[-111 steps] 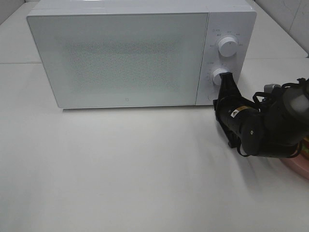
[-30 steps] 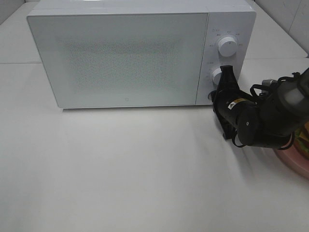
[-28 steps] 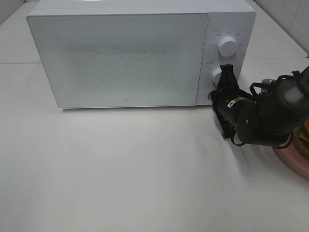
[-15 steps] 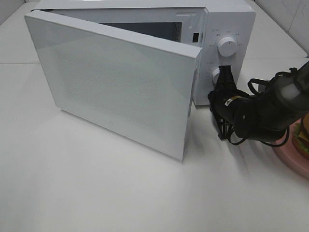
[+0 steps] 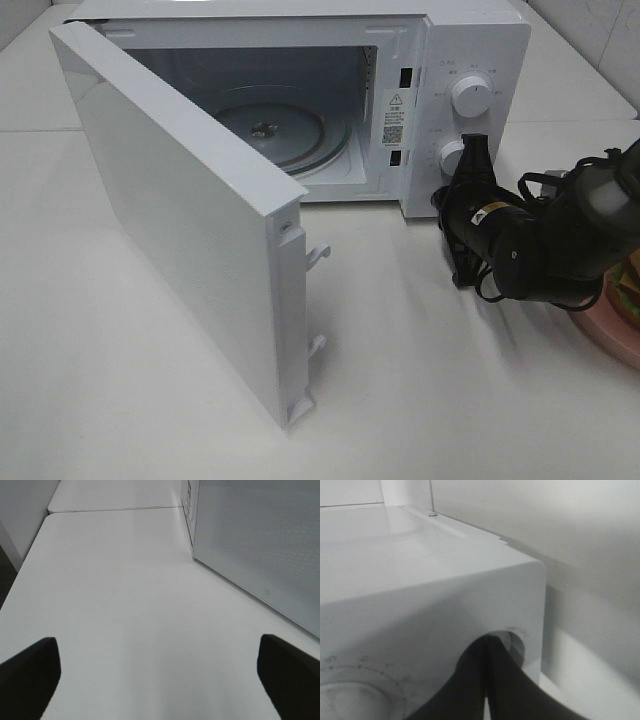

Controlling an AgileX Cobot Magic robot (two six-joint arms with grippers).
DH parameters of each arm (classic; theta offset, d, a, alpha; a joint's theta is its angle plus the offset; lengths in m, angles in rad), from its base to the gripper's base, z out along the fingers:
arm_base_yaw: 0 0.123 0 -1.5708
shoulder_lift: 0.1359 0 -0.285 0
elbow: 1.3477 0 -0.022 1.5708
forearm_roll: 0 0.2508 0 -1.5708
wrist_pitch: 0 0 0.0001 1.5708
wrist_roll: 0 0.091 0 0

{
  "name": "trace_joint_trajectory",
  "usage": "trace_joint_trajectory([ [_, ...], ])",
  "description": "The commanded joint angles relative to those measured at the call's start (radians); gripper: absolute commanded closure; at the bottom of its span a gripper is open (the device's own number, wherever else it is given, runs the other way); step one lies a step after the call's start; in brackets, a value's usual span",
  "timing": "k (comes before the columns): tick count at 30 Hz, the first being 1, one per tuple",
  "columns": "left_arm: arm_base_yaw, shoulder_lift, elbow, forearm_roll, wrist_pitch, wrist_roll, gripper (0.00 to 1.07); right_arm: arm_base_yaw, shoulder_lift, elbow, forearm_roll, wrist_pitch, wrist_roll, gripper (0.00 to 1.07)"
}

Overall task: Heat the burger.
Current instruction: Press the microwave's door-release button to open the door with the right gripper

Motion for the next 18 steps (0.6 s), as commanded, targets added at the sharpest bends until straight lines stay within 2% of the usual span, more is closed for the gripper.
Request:
trace_joint_trajectory([
  [1,-0.003,-0.02,0.002,-0.006,-0.004,-0.003,0.04,-0.016,-0.02,-0.022,-0.036,-0.086,0.009,1.07],
  [18,-0.003,-0.02,0.002,-0.006,-0.004,-0.003,0.04,-0.016,-0.02,0.034,-0.074,-0.074,0.074,1.07],
])
